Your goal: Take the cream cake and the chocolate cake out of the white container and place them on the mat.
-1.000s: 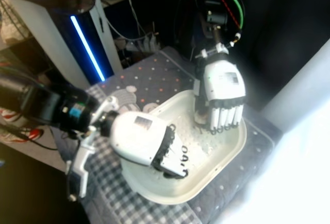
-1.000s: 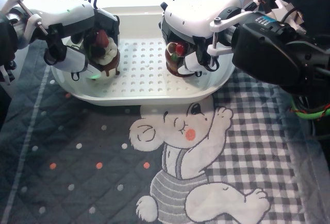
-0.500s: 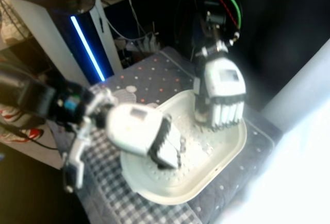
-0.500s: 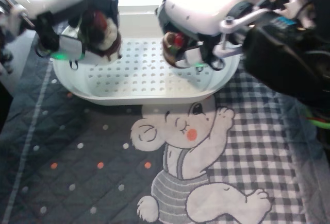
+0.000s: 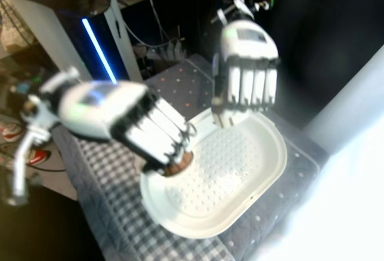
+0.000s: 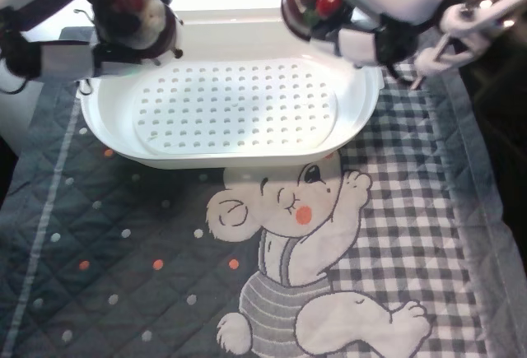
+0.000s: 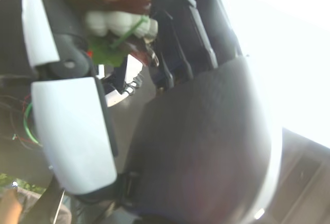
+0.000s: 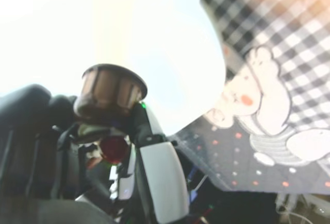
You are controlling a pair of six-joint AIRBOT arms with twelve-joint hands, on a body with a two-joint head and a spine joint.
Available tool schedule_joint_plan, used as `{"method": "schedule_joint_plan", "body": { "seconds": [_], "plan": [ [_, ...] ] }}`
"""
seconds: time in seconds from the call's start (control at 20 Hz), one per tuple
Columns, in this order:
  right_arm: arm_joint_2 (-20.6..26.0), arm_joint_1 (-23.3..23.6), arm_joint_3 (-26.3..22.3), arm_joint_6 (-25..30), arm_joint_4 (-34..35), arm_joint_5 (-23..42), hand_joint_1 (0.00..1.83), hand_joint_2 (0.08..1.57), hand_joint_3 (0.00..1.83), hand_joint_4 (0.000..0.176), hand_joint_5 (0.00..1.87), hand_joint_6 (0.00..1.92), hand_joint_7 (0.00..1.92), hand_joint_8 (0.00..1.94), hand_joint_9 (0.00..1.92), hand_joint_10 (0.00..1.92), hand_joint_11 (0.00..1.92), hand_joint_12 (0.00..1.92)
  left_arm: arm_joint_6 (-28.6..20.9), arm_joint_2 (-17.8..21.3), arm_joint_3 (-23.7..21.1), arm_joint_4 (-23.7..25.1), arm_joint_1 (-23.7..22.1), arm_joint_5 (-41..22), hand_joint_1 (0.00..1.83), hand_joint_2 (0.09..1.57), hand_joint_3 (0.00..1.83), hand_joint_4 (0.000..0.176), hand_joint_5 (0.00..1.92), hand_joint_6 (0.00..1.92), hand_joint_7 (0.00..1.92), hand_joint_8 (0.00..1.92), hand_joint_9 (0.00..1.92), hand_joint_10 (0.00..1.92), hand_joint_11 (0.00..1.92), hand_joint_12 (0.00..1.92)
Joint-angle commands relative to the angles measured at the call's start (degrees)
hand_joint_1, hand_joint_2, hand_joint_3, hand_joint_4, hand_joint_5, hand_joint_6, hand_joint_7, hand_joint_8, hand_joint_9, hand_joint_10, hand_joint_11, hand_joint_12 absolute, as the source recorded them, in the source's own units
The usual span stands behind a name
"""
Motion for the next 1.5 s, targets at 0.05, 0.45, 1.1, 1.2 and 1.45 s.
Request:
{"method": "schedule_joint_plan", "body": {
  "seconds": [0.05,0.45,1.1,1.2,1.45],
  "plan": [
    [1.8,0.7,-2.2,-0.2,-3.6,10.5,1.25,1.19,0.00,0.000,0.88,0.87,0.83,1.54,0.87,1.78,0.81,1.92,0.1,2.3,-2.4,1.6,0.8,-11.3,1.35,1.18,0.00,0.000,0.76,1.18,0.87,1.15,0.86,1.38,0.66,1.47],
    [9.5,-10.4,-12.2,-0.2,-6.7,24.4,1.35,1.23,0.00,0.000,0.79,0.95,0.85,1.40,0.56,1.74,0.35,1.91,0.1,9.2,-11.4,4.4,7.6,-21.1,1.36,1.15,0.00,0.000,0.76,1.18,0.89,1.04,0.94,1.27,0.83,1.27],
    [9.6,-27.6,-19.6,13.0,-2.6,25.6,1.34,1.26,0.00,0.000,0.66,1.16,0.84,1.49,0.52,1.70,0.42,1.92,-12.4,10.0,-19.6,3.4,23.7,-16.9,1.35,1.20,0.00,0.000,0.70,1.23,0.80,1.20,0.84,1.43,0.73,1.43],
    [8.4,-31.0,-19.8,17.5,-2.2,25.3,1.34,1.19,0.00,0.000,0.82,1.03,0.95,1.24,0.66,1.61,0.55,1.87,-16.4,8.2,-19.0,4.0,25.6,-14.3,1.35,1.19,0.00,0.000,0.70,1.20,0.82,1.20,0.86,1.43,0.78,1.47],
    [6.4,-34.1,-19.9,21.5,-1.2,21.1,1.26,1.18,0.00,0.000,0.82,1.06,0.92,1.31,0.69,1.61,0.63,1.92,-22.7,5.9,-17.3,4.1,29.7,-12.1,1.34,1.22,0.00,0.000,0.66,1.31,0.76,1.29,0.81,1.45,0.70,1.50]
  ]
}}
